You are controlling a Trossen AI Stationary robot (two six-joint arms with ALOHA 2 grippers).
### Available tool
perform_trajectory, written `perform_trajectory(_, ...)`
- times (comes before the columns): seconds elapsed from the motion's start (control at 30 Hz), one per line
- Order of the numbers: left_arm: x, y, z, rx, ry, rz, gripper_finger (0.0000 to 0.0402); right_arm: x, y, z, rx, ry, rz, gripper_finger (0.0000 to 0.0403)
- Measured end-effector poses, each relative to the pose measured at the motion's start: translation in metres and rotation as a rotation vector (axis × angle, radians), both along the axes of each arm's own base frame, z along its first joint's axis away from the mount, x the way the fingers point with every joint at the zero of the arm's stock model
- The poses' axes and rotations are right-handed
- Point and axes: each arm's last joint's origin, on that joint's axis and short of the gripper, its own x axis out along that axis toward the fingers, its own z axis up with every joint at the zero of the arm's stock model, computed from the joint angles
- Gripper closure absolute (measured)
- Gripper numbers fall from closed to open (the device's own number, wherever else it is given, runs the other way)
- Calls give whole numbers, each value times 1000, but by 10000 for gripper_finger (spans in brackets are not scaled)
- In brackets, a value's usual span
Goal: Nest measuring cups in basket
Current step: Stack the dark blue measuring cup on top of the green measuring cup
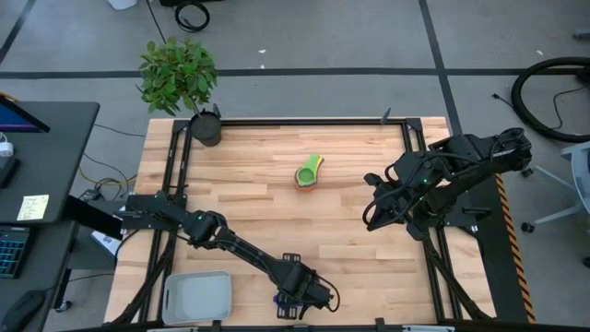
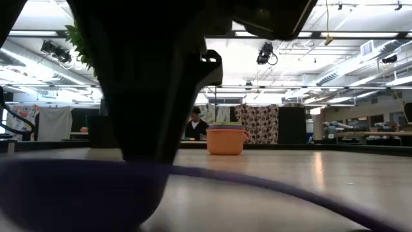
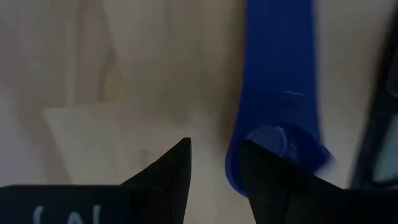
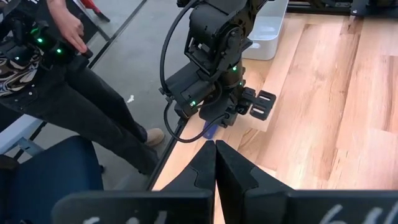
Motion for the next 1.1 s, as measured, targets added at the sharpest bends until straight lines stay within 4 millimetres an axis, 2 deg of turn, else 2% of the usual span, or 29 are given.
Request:
perform_trajectory(0.43,-2,-4,-5,-29,30,-9,262,0,0,0,-16,-14,15,391)
perform_trajectory(0.7,-1,-11,-23,-32,53,-26,268,0,0,0,-14,-19,16,391)
perform_trajectory(0.83,-1,-10,-24,-24,55,-56,296,0,0,1,-14,-21,16,391)
perform_trajectory(1.0,1,-7,-25,-43,62,-62,380,1,0,1,-12,-27,15,391)
perform_trajectory(1.1,0,-8,-26,-46,70,-58,387,1,0,1,-12,-27,15,391)
